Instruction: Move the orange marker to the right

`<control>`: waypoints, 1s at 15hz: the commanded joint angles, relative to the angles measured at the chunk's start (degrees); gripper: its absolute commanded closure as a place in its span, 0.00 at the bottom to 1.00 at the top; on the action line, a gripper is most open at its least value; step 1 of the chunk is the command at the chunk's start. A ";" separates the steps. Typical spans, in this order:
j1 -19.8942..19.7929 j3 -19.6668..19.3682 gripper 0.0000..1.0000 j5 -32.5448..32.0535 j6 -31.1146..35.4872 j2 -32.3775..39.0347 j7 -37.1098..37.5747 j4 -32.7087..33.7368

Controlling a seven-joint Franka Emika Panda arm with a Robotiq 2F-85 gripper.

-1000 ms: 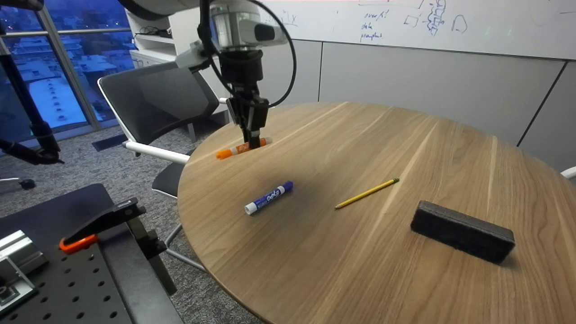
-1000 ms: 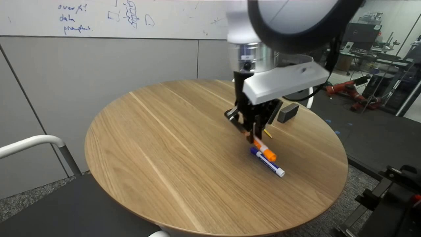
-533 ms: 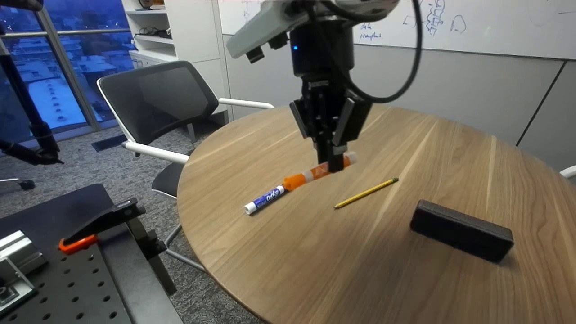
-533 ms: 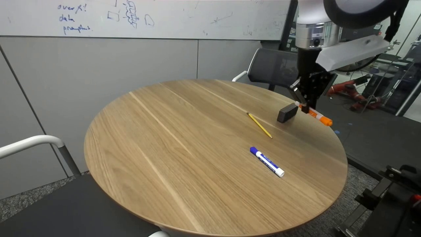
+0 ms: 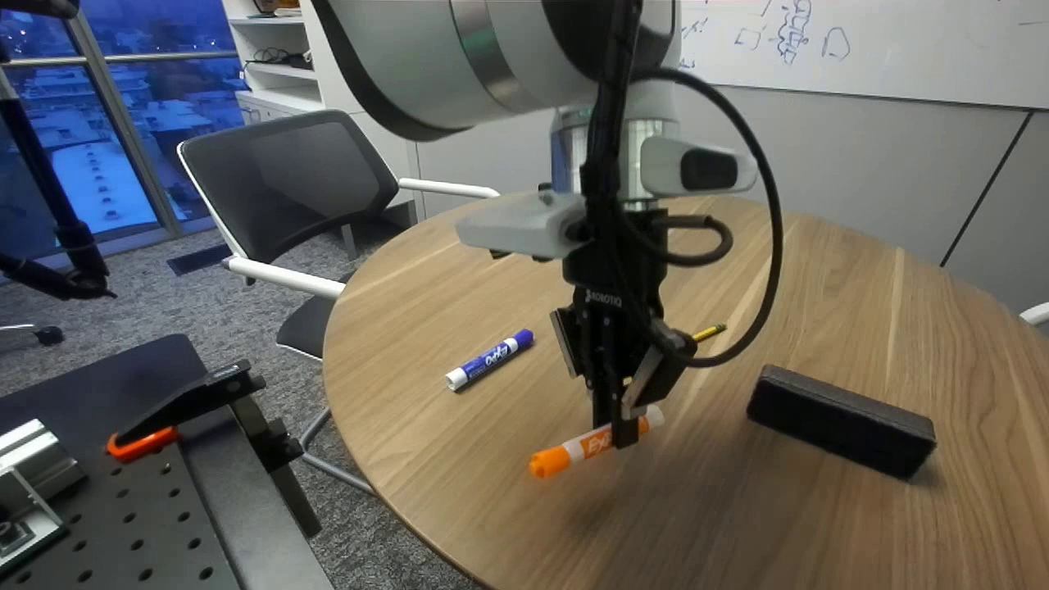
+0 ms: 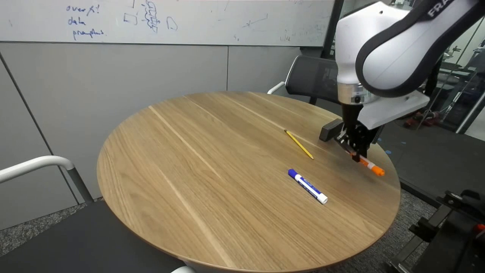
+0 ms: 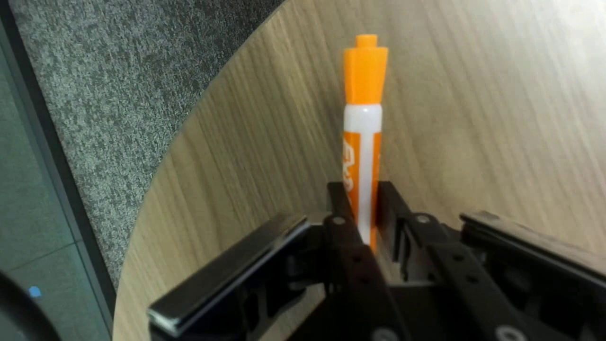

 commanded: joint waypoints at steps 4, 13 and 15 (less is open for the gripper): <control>1.19 -1.72 0.95 0.80 1.77 7.43 0.17 4.30; 0.92 -0.41 0.19 1.80 -0.28 0.64 -3.17 0.14; 0.03 1.88 0.05 4.20 -3.20 -3.01 -6.52 -1.03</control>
